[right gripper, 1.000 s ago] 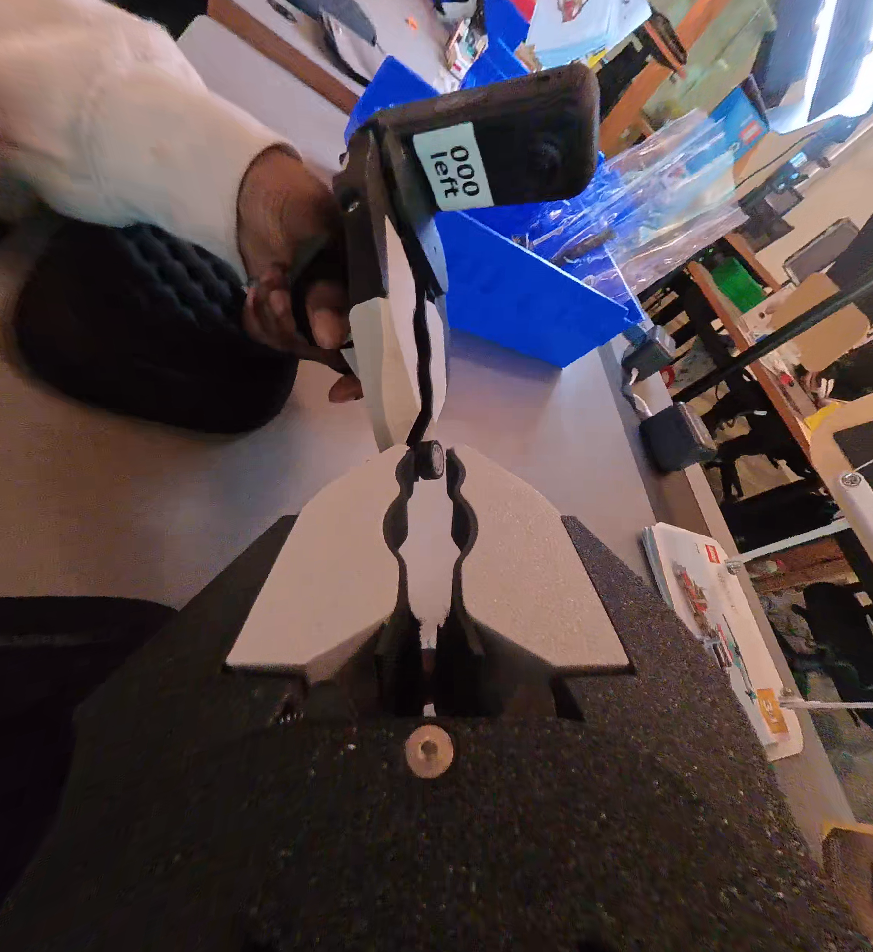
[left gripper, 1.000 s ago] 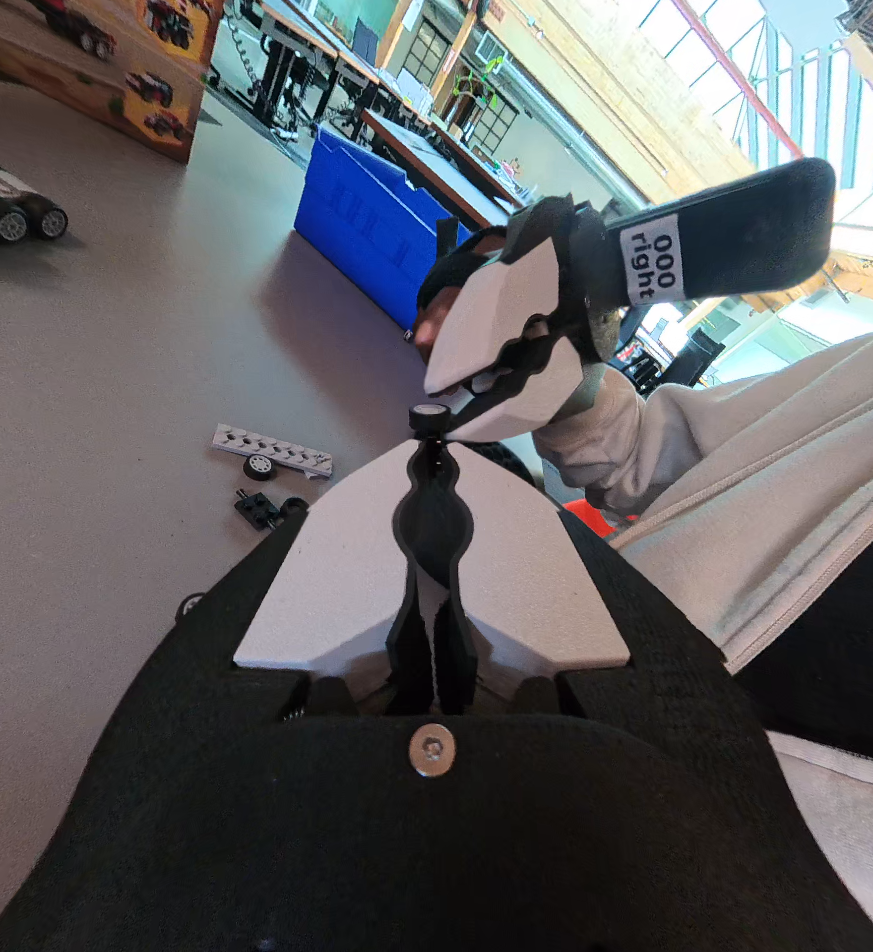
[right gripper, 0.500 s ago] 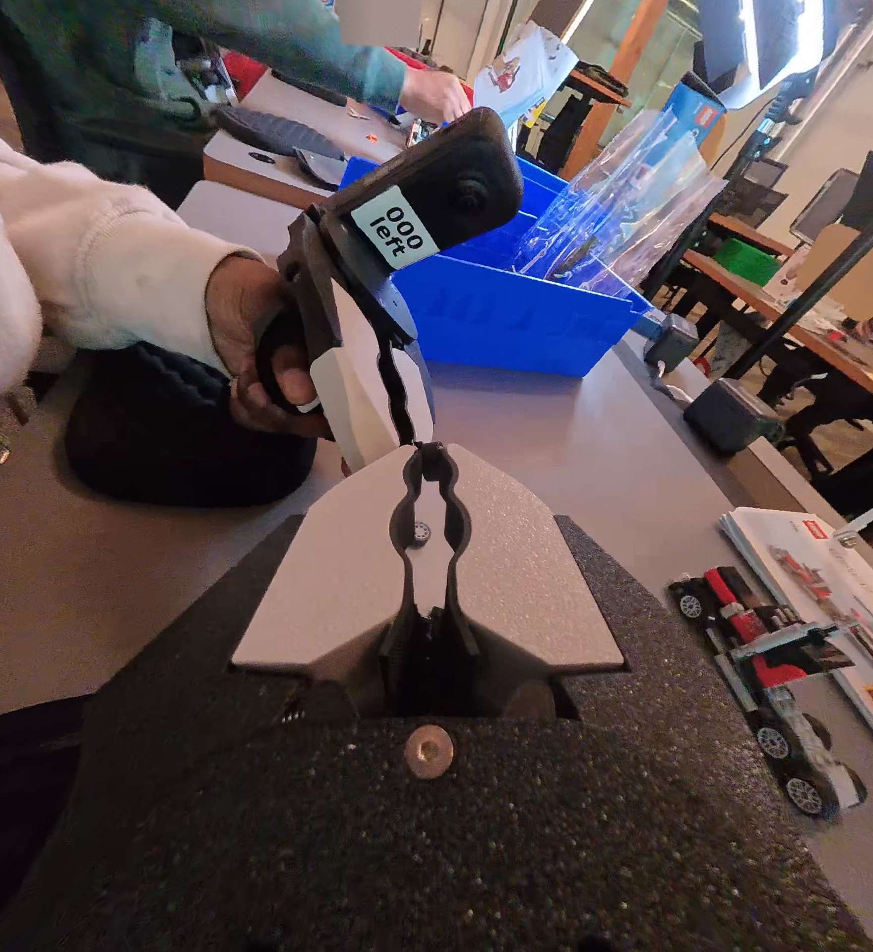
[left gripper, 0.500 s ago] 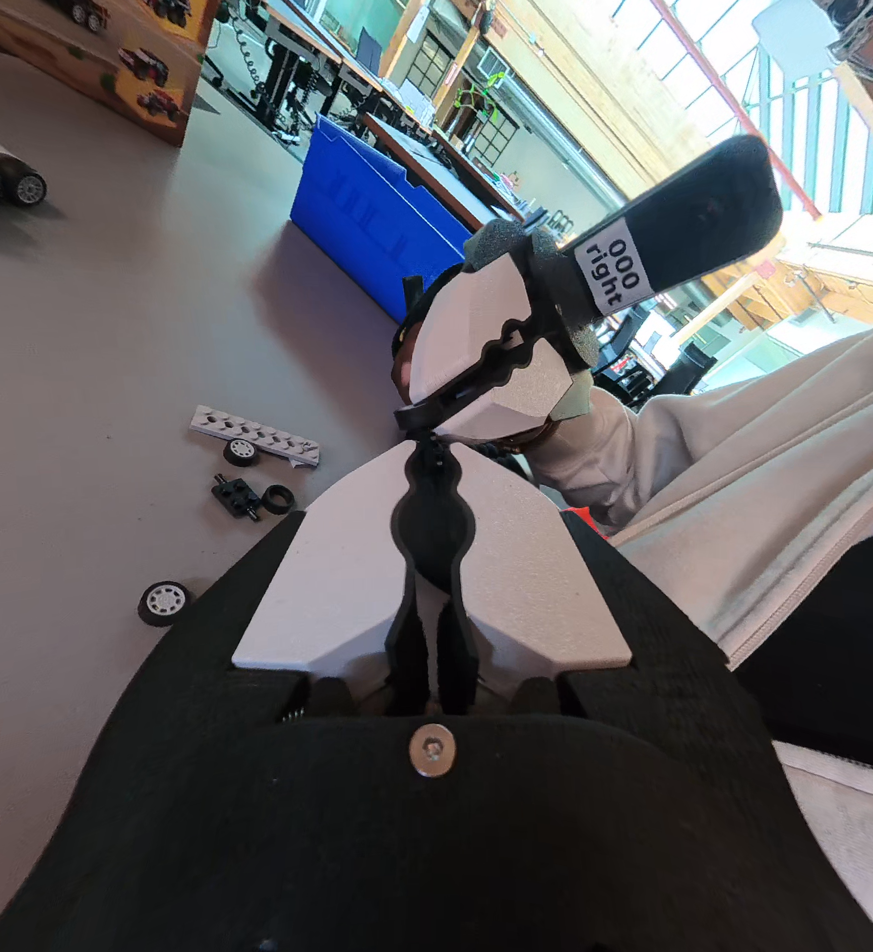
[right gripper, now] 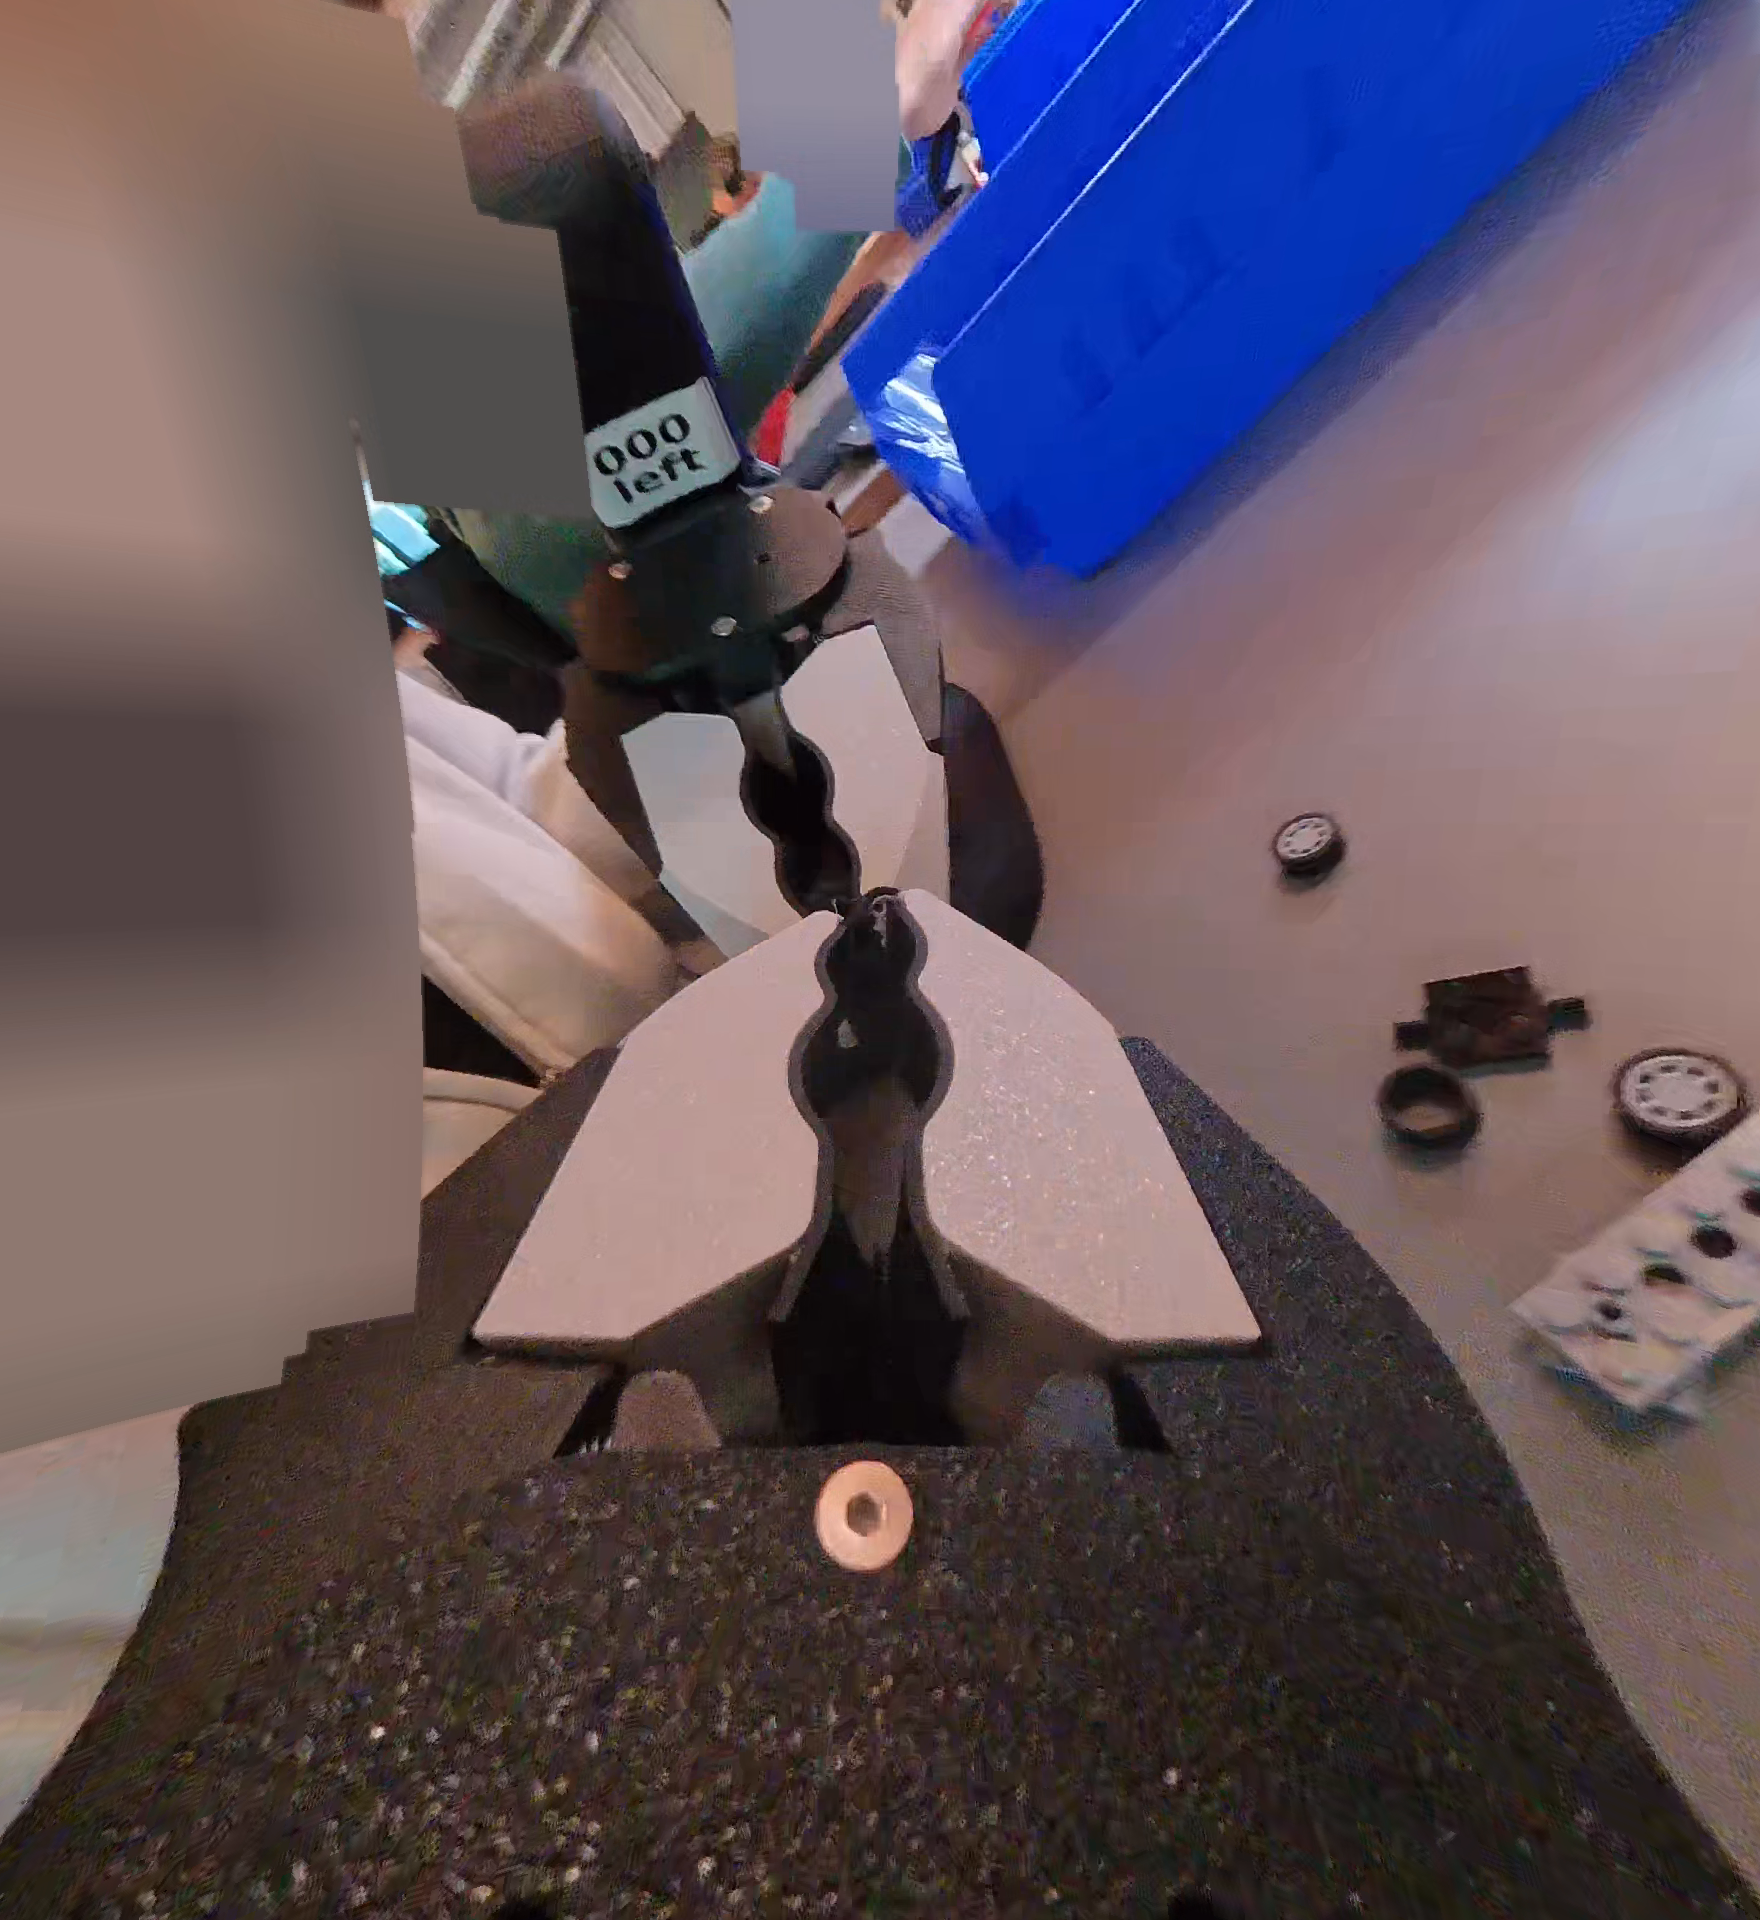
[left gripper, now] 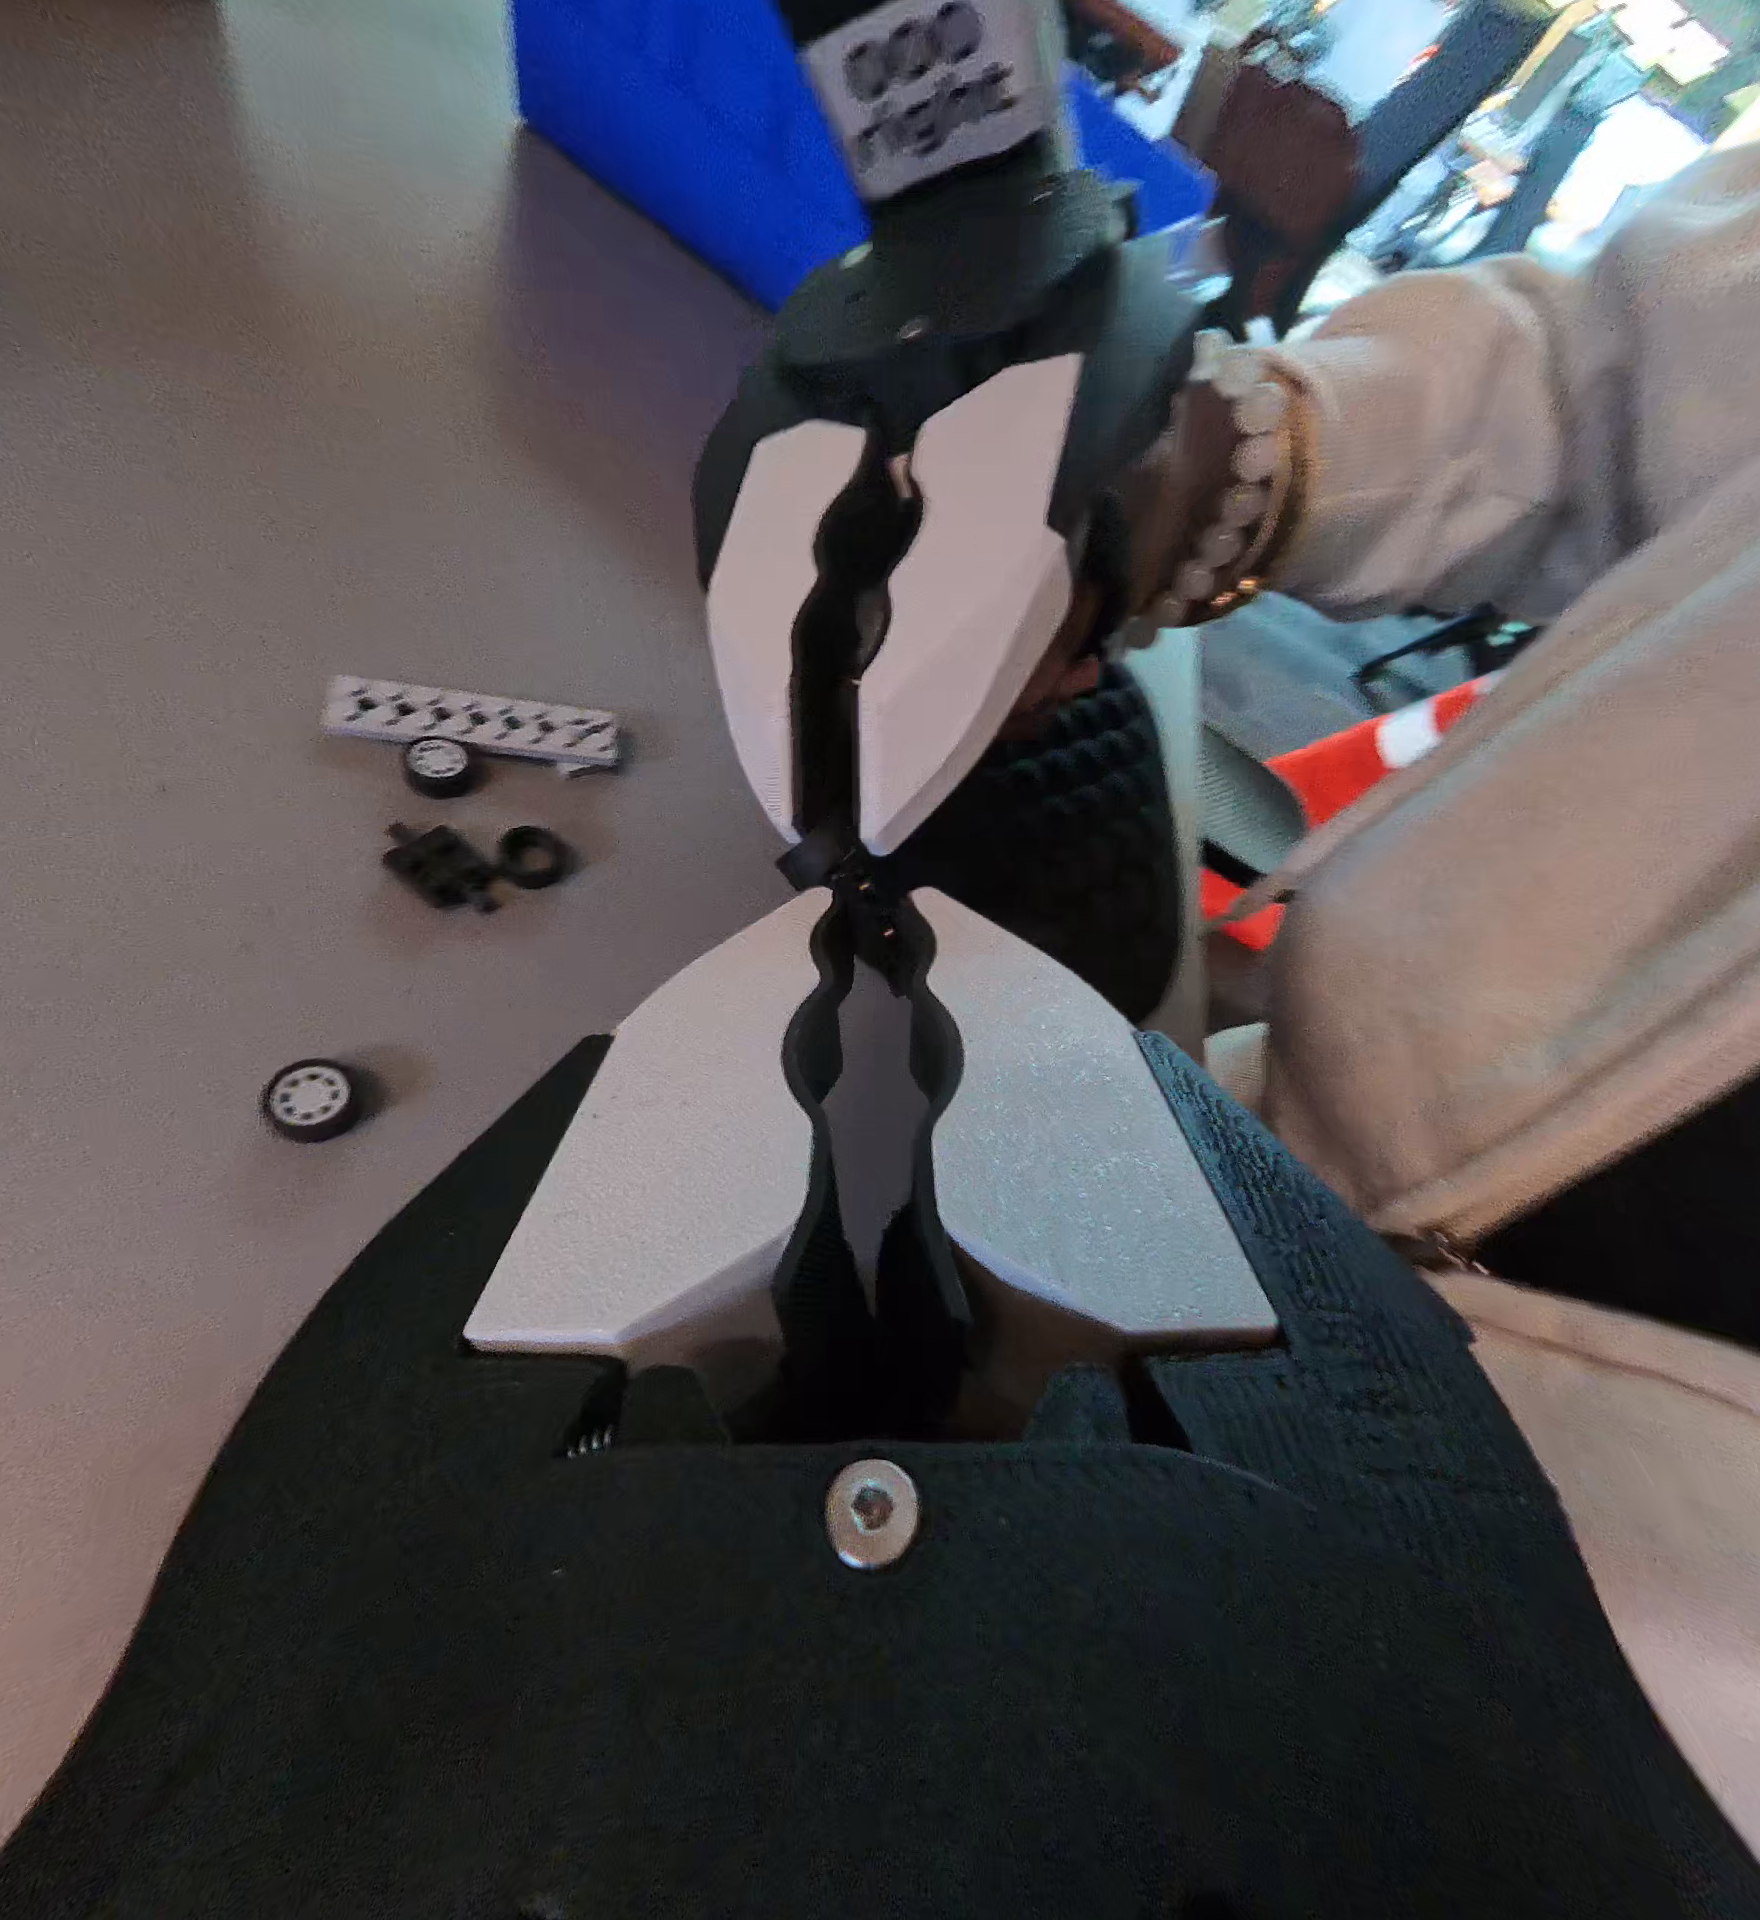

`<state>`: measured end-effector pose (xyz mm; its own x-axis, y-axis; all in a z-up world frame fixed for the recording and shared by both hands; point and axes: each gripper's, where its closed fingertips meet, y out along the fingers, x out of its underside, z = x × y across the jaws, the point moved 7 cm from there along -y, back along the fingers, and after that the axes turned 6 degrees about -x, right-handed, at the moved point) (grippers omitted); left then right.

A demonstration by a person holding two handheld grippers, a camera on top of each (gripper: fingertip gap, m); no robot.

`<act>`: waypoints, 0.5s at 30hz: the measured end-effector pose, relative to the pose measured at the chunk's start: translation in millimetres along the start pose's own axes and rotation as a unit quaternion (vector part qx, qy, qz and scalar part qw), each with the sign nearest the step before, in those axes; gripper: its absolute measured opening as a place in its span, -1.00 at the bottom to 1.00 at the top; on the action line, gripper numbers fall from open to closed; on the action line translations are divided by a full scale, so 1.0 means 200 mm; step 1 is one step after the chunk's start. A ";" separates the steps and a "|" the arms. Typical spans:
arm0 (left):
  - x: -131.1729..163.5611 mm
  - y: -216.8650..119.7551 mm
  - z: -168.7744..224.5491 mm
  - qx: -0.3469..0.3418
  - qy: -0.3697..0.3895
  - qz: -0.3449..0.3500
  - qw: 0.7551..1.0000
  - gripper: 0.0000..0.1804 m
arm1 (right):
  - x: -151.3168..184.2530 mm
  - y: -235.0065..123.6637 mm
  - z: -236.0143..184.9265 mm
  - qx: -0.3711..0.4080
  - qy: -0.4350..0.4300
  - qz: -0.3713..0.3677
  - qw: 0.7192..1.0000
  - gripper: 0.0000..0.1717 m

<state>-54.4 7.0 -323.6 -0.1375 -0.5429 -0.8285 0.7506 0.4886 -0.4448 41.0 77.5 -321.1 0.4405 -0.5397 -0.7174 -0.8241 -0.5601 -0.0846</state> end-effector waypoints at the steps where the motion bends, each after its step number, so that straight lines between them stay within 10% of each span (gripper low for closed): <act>1: 0.00 -0.02 0.00 0.026 -0.004 0.012 1.000 -0.91 | 0.00 0.01 -0.01 -0.030 0.047 0.019 0.998 -0.96; 7: 0.03 -0.07 -0.02 0.072 -0.055 0.057 0.994 -0.94 | 0.04 0.06 -0.01 -0.085 0.183 0.136 0.970 -0.99; 11: 0.03 -0.08 -0.09 0.046 -0.142 0.069 0.986 -0.95 | 0.00 0.02 -0.06 0.121 -0.130 0.061 0.982 -0.91; 15: 0.03 -0.06 -0.11 0.027 -0.177 0.055 0.982 -0.95 | -0.03 0.05 -0.16 0.273 -0.369 -0.016 0.888 -0.67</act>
<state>-78.5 12.4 -330.9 0.1733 -0.6966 -0.6962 0.7826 0.5265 -0.3321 42.6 55.2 -296.2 0.2787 0.1433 -0.9496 -0.9543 -0.0696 -0.2906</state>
